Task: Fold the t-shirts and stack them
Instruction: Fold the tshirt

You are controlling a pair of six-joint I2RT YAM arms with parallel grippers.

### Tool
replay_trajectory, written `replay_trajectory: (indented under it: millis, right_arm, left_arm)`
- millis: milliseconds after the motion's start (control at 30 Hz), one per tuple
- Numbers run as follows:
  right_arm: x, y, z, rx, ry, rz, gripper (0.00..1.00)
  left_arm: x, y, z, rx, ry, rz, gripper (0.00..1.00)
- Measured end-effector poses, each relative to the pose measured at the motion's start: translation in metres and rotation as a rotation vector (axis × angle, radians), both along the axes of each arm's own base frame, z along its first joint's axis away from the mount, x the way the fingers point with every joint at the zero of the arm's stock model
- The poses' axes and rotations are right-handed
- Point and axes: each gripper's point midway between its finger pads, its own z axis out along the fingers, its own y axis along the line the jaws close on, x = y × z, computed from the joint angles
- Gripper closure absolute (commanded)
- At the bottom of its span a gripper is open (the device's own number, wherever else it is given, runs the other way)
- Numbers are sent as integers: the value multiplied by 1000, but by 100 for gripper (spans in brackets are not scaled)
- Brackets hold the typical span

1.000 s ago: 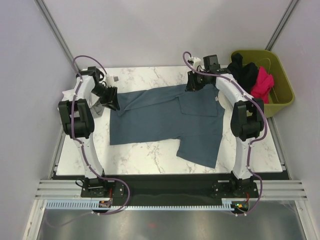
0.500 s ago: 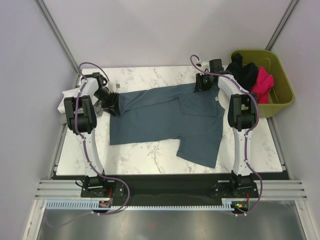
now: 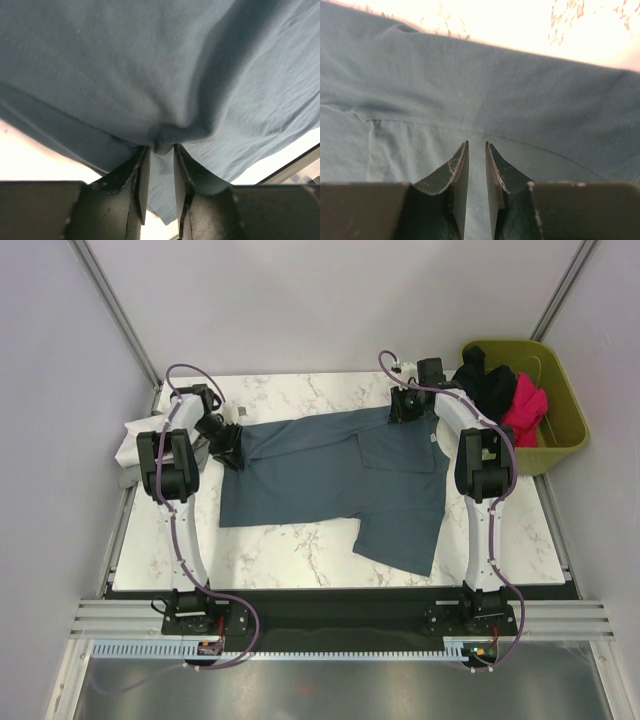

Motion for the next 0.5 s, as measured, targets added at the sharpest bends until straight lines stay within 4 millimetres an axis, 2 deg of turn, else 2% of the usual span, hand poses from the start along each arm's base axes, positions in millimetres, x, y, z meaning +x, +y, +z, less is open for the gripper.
replay_trajectory:
  millis: [233,500]
  right_arm:
    - [-2,-1,-4,-8,8,-1,73]
    - [-2,-2,-4,-8,8,-2,73]
  left_arm:
    - [-1,-4,0,2,-1,-10,65]
    - [-34,8,2,91,39,-10,62]
